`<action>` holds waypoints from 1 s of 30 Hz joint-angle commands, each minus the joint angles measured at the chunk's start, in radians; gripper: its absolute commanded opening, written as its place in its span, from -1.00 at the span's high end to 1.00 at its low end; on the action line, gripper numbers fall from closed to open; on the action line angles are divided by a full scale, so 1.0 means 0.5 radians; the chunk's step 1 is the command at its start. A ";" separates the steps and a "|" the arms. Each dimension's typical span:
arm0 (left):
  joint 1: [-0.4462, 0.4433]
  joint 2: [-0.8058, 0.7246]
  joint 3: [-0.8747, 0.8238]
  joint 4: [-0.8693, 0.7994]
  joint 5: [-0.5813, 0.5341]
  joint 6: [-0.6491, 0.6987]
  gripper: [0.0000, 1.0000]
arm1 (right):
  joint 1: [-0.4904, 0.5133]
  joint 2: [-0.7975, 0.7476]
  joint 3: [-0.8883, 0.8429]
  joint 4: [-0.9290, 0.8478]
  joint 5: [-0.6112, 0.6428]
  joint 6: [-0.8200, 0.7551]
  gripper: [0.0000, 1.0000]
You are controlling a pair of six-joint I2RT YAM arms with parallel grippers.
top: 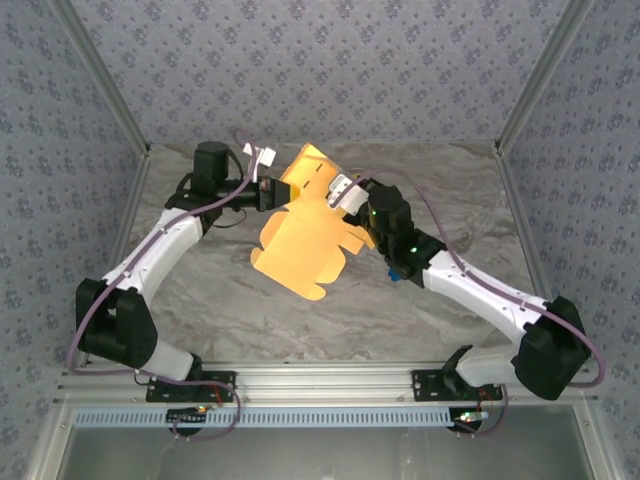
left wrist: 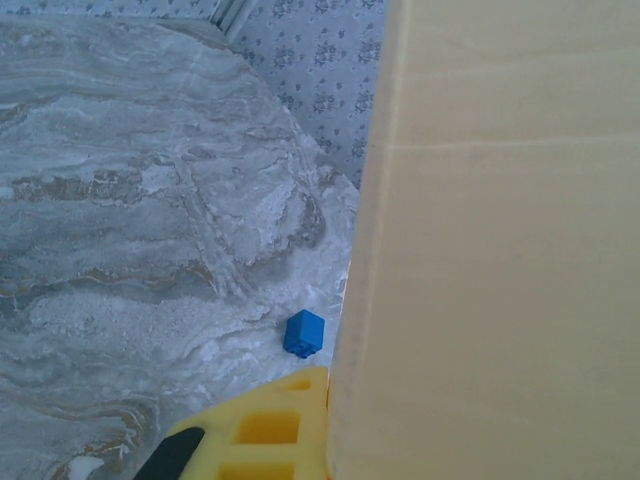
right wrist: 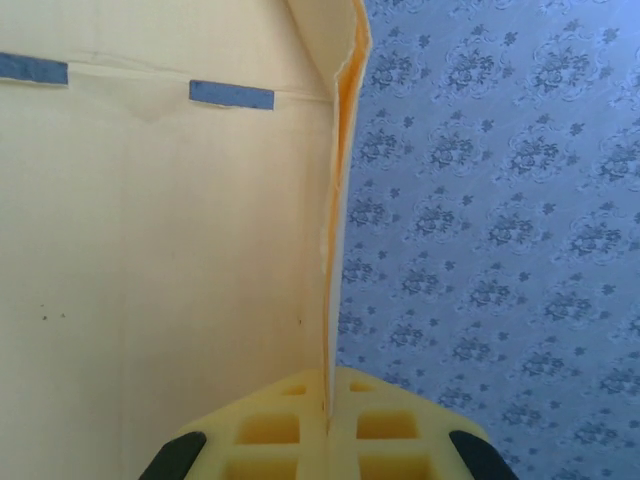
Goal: Fold the paper box
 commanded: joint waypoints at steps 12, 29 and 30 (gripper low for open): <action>0.001 0.107 -0.133 0.195 -0.200 -0.088 1.00 | -0.139 0.066 0.165 -0.753 -0.443 0.402 1.00; 0.074 0.293 -0.471 0.248 -0.981 -0.130 0.10 | -0.431 0.468 0.289 -1.315 -1.109 0.929 1.00; 0.070 0.254 -0.487 0.203 -1.129 -0.112 0.08 | -0.439 0.502 0.298 -1.323 -1.120 0.944 1.00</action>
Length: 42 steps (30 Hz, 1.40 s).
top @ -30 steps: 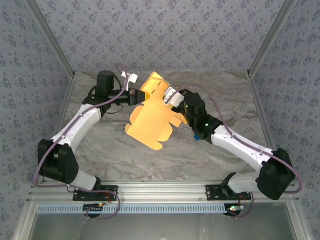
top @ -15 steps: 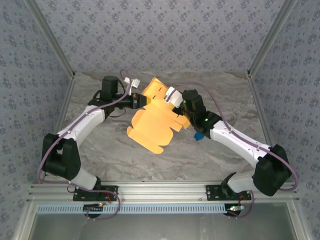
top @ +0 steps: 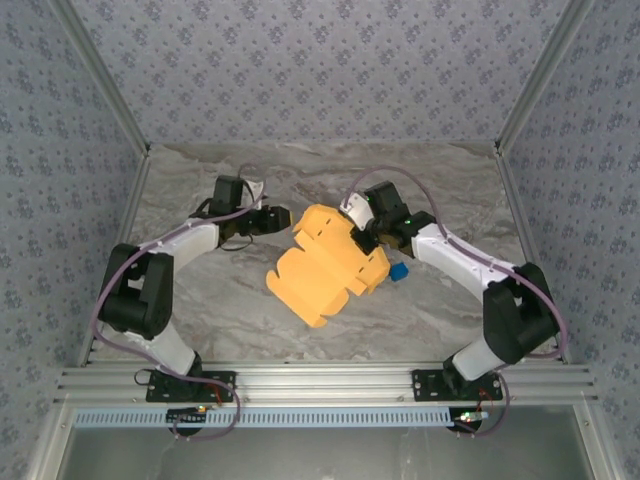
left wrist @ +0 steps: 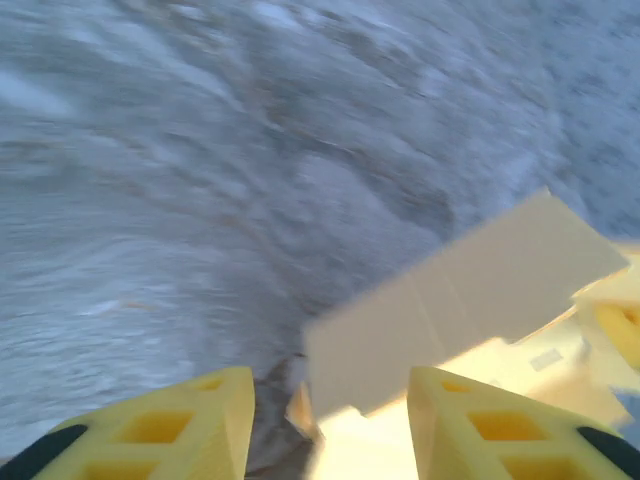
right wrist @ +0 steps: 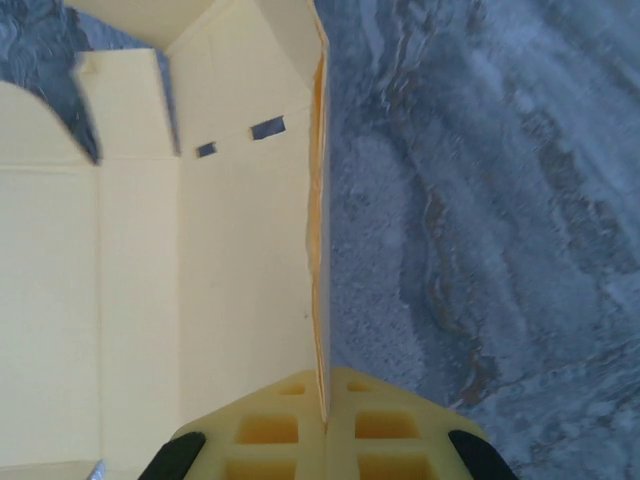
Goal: Fold the paper box
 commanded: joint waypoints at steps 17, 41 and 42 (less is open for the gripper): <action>-0.596 -0.363 -0.546 0.560 -0.205 -0.202 0.26 | -0.081 0.312 0.328 -0.245 0.057 0.168 1.00; -0.732 0.587 -0.455 1.318 -0.358 -0.454 0.75 | -0.021 0.336 0.436 -0.355 0.209 0.231 1.00; -0.734 0.605 -0.455 1.334 -0.358 -0.464 0.75 | -0.013 0.336 0.438 -0.353 0.210 0.244 1.00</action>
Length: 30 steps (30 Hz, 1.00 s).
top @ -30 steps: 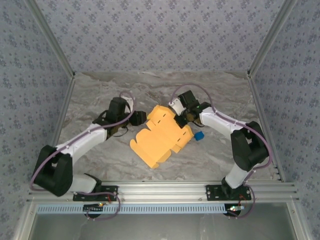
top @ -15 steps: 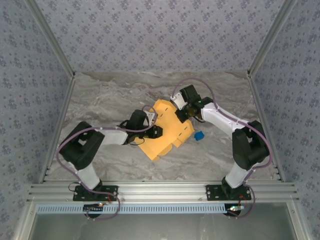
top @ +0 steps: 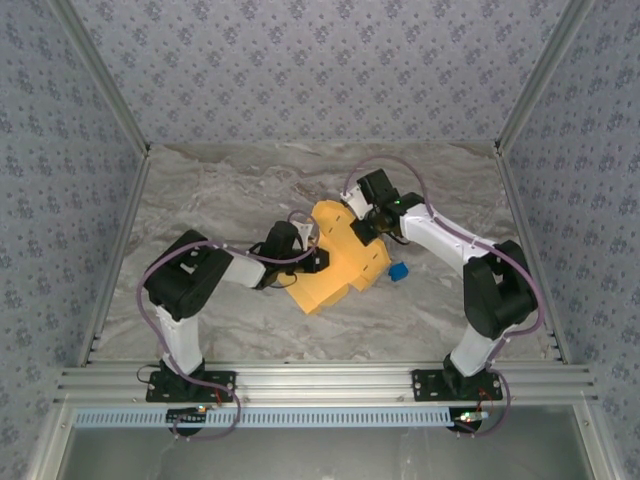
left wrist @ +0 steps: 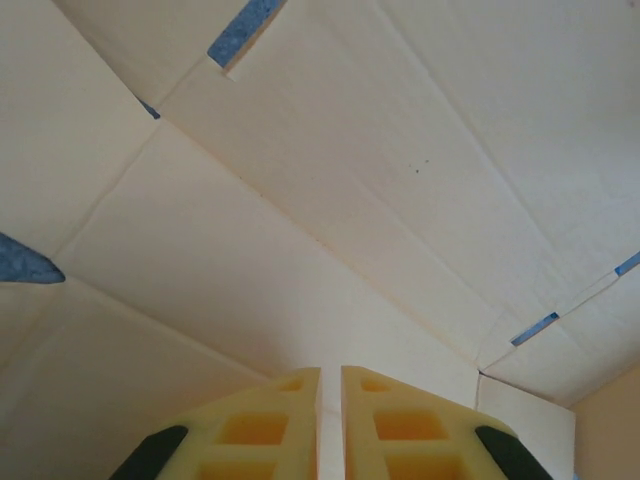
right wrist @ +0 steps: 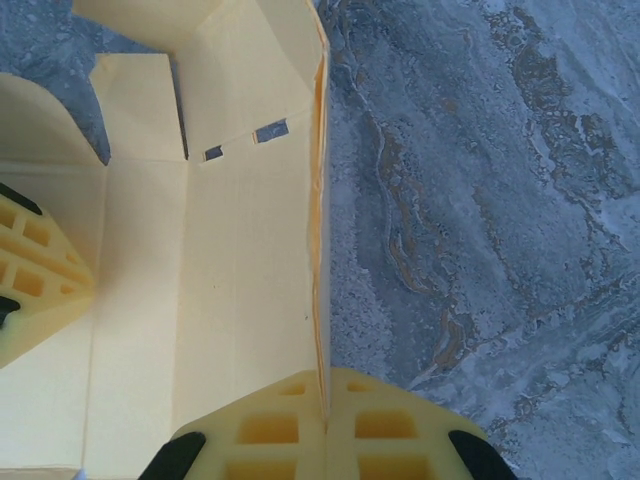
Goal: Fold the paper box
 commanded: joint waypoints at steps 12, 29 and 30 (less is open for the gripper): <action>-0.045 0.264 -0.038 0.276 -0.069 -0.187 0.79 | 0.273 0.049 0.078 -0.012 0.166 0.246 1.00; -0.043 0.322 -0.122 0.497 -0.131 -0.305 0.81 | 0.389 0.070 -0.040 0.086 0.363 0.301 1.00; -0.043 0.317 -0.124 0.494 -0.131 -0.306 0.80 | 0.380 0.067 -0.028 0.074 0.381 0.288 1.00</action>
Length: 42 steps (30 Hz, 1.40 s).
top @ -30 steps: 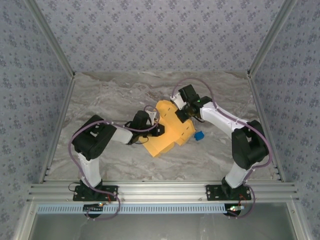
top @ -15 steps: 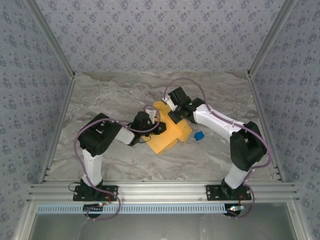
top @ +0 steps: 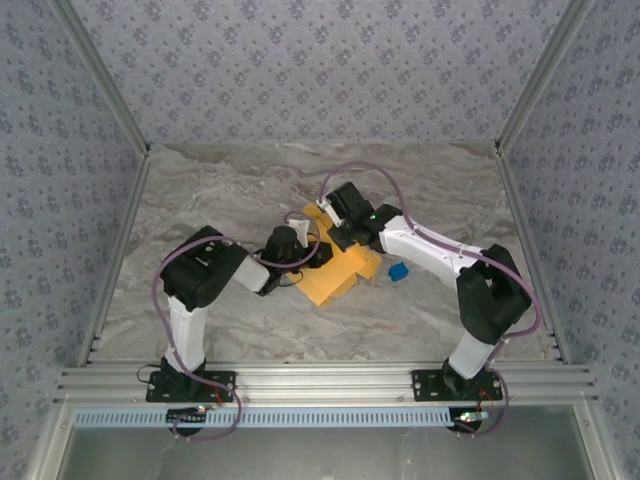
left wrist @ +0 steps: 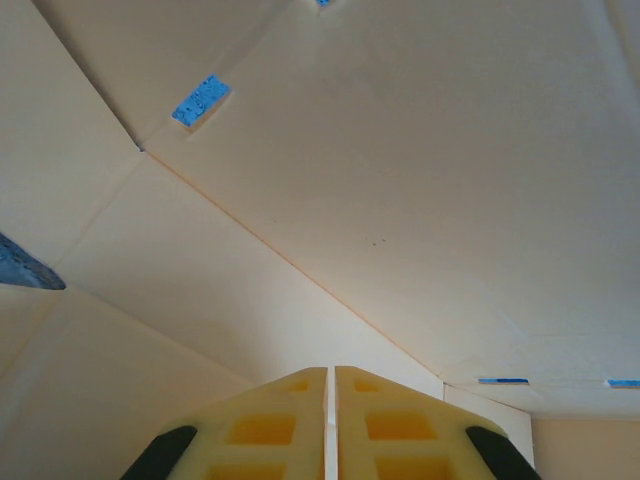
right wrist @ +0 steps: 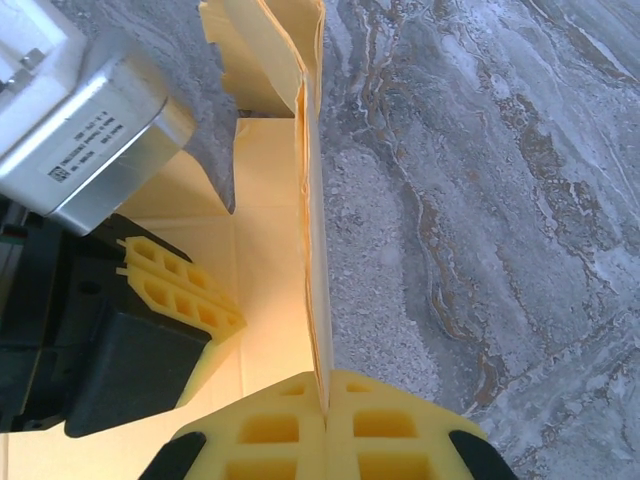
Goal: Fold the paper box
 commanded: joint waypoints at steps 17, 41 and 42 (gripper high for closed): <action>0.001 -0.073 -0.148 -0.136 -0.041 -0.068 0.45 | 0.123 0.105 -0.093 0.212 0.733 -0.557 1.00; 0.264 -0.564 -0.388 -0.417 0.018 0.095 0.05 | 0.179 -0.006 -0.487 0.981 0.886 -1.115 1.00; 0.276 -0.594 -0.390 -0.460 0.015 0.110 0.05 | 0.174 -0.025 -0.508 0.999 0.848 -1.133 1.00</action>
